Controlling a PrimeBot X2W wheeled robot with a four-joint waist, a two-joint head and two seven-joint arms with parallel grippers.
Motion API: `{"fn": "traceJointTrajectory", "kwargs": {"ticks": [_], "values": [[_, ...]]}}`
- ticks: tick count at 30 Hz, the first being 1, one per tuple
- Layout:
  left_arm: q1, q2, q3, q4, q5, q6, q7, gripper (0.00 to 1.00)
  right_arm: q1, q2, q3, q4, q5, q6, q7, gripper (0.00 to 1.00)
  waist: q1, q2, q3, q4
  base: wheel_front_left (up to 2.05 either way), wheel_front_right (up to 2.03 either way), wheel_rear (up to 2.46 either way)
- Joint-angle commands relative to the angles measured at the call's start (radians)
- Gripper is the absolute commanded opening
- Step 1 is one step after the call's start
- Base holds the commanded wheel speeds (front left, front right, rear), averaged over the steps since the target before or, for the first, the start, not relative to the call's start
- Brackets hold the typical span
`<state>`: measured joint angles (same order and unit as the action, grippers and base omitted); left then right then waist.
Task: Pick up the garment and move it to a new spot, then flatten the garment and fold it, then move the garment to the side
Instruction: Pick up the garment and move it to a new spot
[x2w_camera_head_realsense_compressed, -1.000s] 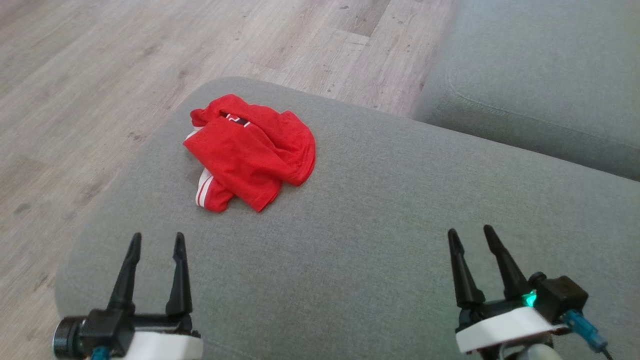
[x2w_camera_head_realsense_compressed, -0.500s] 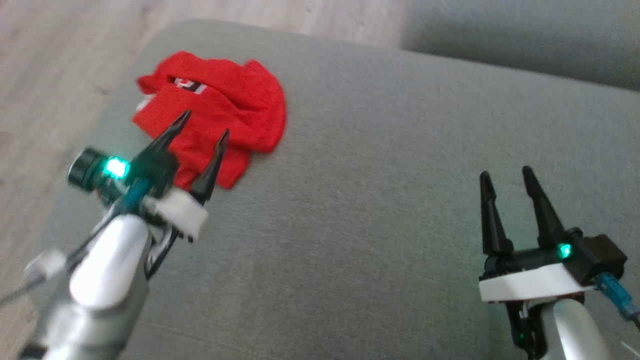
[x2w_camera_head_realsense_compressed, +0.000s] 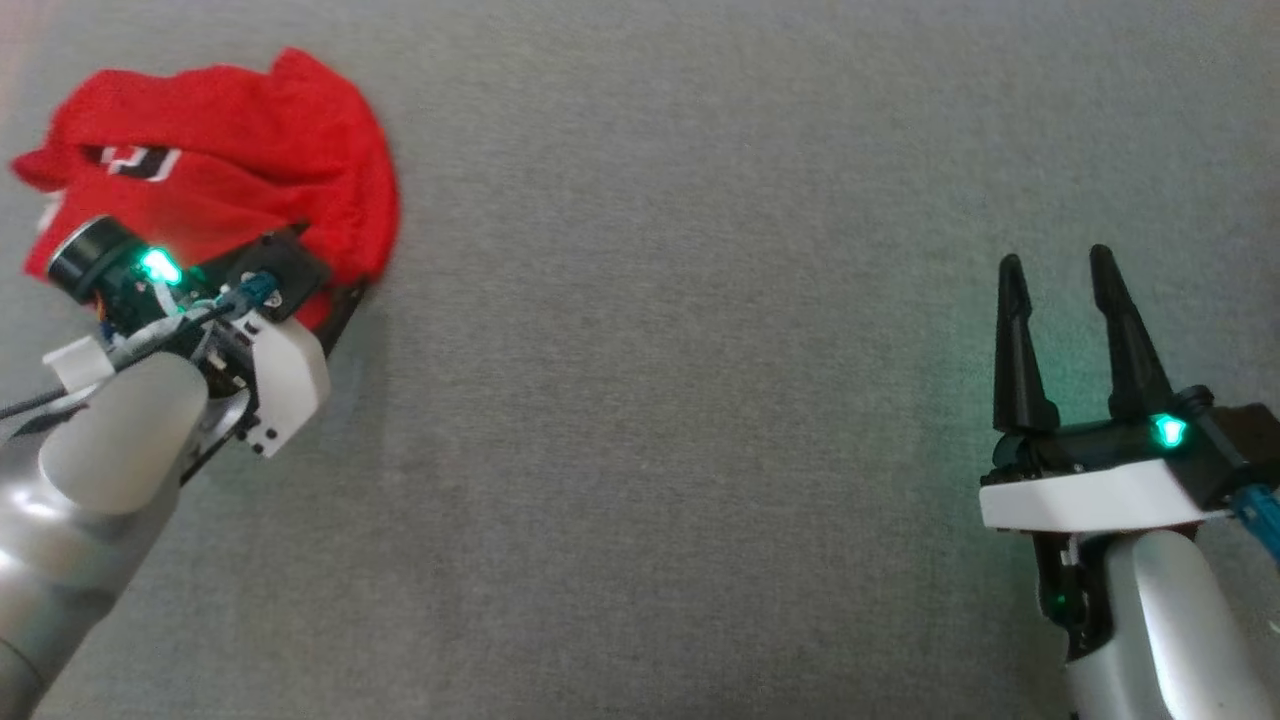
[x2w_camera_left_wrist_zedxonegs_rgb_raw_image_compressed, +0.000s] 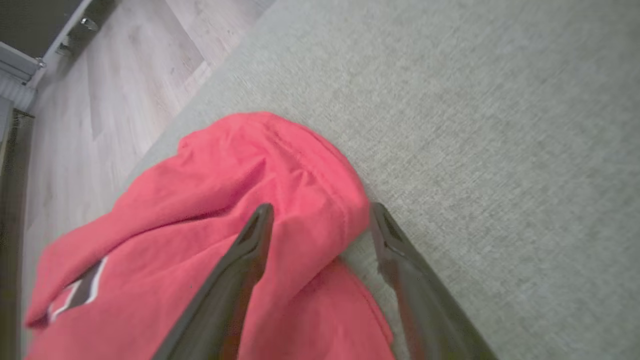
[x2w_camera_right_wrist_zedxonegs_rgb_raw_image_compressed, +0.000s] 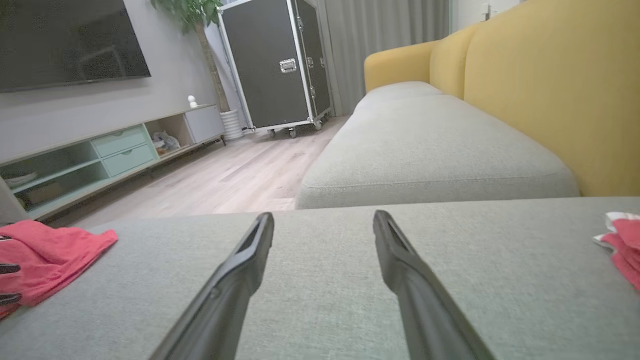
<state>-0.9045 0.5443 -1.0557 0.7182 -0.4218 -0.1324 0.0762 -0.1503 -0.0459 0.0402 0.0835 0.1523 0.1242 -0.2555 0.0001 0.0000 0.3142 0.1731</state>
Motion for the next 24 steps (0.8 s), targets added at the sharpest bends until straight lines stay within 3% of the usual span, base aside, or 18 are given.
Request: {"fn": "traceJointTrajectory", "kwargs": {"ticks": [1,5,6,7,8,15,20,24], "values": [[-0.052,0.053,0.02,0.003,-0.011,0.002,-0.011,1.0,-0.023,-0.004,0.02,-0.036,-0.003,0.007,-0.006,1.0,-0.0001,0.0,0.033,-0.031,0.0,0.0,0.0],[-0.083,0.051,-0.046,0.068,-0.049,0.002,-0.016,1.0,-0.026,-0.004,0.017,-0.039,-0.008,0.007,-0.006,1.0,-0.0001,0.0,0.046,-0.042,0.0,0.0,0.0],[-0.085,0.042,-0.081,0.083,-0.089,0.002,-0.007,0.59,-0.027,-0.004,0.014,-0.041,-0.008,0.007,-0.006,1.0,-0.0001,0.0,0.048,-0.043,0.0,0.0,0.0],[-0.089,0.039,-0.099,0.087,-0.106,0.002,-0.006,0.12,-0.027,-0.004,0.011,-0.042,-0.007,0.007,-0.006,1.0,-0.0001,0.0,0.048,-0.042,0.0,0.0,0.0],[-0.094,0.038,-0.116,0.088,-0.121,0.002,-0.01,0.0,-0.028,-0.004,0.009,-0.042,-0.008,0.007,-0.006,1.0,-0.0001,0.0,0.048,-0.04,0.0,0.0,0.0],[-0.157,0.016,-0.168,0.104,-0.128,0.002,-0.178,0.0,-0.026,-0.004,0.011,-0.028,-0.006,0.007,-0.006,1.0,-0.0001,0.0,0.005,-0.017,0.0,0.0,0.0],[-0.189,-0.038,-0.057,0.081,-0.199,0.036,-0.321,0.0,-0.008,-0.004,0.025,-0.008,0.006,0.007,-0.006,1.0,-0.0001,0.0,-0.063,-0.009,0.0,0.0,0.0],[-0.195,-0.058,0.08,-0.081,-0.239,0.067,-0.337,0.0,0.007,-0.004,0.031,0.004,0.036,0.007,-0.006,1.0,-0.0001,0.0,-0.124,-0.017,0.0,0.0,0.0]]}}
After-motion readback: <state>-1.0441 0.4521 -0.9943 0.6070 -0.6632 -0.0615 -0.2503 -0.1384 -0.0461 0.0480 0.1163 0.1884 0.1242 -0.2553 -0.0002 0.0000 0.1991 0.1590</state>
